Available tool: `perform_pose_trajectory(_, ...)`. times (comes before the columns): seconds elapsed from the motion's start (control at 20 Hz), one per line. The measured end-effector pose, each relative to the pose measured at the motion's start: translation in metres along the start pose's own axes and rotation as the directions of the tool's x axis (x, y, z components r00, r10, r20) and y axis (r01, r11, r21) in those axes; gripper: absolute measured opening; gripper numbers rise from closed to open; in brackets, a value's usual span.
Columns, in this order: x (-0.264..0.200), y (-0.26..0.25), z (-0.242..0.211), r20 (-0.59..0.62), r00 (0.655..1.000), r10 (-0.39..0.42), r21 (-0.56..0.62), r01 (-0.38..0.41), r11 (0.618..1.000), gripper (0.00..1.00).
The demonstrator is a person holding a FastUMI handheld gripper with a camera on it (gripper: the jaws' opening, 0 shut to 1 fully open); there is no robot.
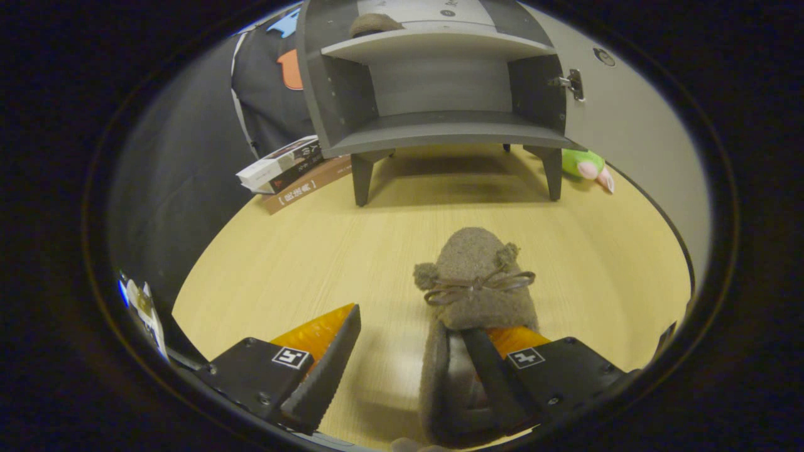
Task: Open the shoe cabinet door, grab the shoes and put them into the shoe cabinet, then close the shoe cabinet door.
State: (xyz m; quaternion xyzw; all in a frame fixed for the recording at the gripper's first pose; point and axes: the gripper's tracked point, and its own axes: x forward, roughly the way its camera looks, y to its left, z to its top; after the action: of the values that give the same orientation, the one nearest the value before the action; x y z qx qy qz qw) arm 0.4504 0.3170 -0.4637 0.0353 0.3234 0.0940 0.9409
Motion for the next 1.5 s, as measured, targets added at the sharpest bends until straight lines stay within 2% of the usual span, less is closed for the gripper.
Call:
perform_pose_trajectory(0.25, 0.02, -0.003, 0.008, -0.023, 1.0, -0.004, 0.018, 0.004, 1.0, 0.99)
perform_pose_trajectory(0.35, 0.022, -0.009, 0.008, -0.037, 0.999, -0.029, 0.012, 0.03, 0.999, 0.94)
perform_pose_trajectory(0.45, 0.025, -0.024, 0.009, -0.047, 0.996, -0.081, 0.008, 0.082, 0.997, 0.81)
perform_pose_trajectory(0.5, 0.023, -0.033, 0.008, -0.053, 0.994, -0.099, 0.011, 0.1, 0.995, 0.61)
perform_pose_trajectory(0.6, 0.022, -0.031, 0.009, -0.055, 0.996, -0.071, -0.009, 0.07, 0.997, 0.23)
perform_pose_trajectory(0.7, 0.024, -0.028, 0.008, -0.052, 0.998, -0.044, -0.034, 0.042, 0.999, 0.13)
perform_pose_trajectory(0.8, 0.023, -0.029, 0.009, -0.054, 0.998, -0.036, -0.054, 0.033, 0.998, 0.08)
perform_pose_trajectory(0.95, 0.016, -0.026, 0.013, -0.064, 0.998, -0.02, -0.037, 0.017, 0.999, 0.06)
perform_pose_trajectory(1.25, -0.034, -0.021, 0.073, 0.098, 0.994, -0.042, -0.12, 0.054, 0.991, 0.06)
perform_pose_trajectory(1.5, -0.092, -0.011, 0.134, 0.219, 0.975, -0.028, -0.128, 0.057, 0.99, 0.06)
